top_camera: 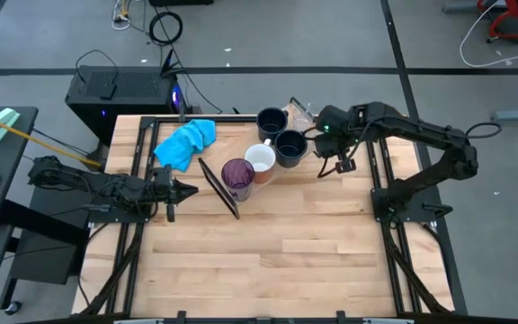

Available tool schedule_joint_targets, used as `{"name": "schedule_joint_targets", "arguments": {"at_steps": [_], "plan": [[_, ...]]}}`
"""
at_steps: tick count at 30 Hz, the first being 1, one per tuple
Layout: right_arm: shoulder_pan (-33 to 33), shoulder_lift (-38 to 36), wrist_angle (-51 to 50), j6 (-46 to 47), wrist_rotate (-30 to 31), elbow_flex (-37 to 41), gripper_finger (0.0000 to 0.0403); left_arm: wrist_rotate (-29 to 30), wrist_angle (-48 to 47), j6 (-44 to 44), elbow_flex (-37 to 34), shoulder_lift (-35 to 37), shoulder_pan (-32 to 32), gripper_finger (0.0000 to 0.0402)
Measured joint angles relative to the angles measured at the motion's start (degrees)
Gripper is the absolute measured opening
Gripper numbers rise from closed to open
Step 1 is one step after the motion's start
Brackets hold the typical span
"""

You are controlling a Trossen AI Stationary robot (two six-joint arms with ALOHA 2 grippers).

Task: Stack small to large cups/mugs on shelf
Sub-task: Put the transparent mug on the shelf aligned with the other transparent mug

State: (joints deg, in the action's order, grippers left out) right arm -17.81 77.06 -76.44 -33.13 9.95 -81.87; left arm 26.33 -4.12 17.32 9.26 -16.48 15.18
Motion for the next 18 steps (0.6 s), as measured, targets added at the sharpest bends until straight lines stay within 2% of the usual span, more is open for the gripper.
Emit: {"name": "schedule_joint_targets", "arguments": {"at_steps": [12, 18], "plan": [[-4.0, 0.9, 3.8, -4.2, -4.0, -0.1, 0.0015, 0.0, 0.0, 0.0, 0.0, 0.0, 0.0, 0.0028], [-4.7, 2.6, 3.8, -4.2, -4.4, -0.1, 0.0015, 0.0, 0.0, 0.0, 0.0, 0.0, 0.0, 0.0035]]}}
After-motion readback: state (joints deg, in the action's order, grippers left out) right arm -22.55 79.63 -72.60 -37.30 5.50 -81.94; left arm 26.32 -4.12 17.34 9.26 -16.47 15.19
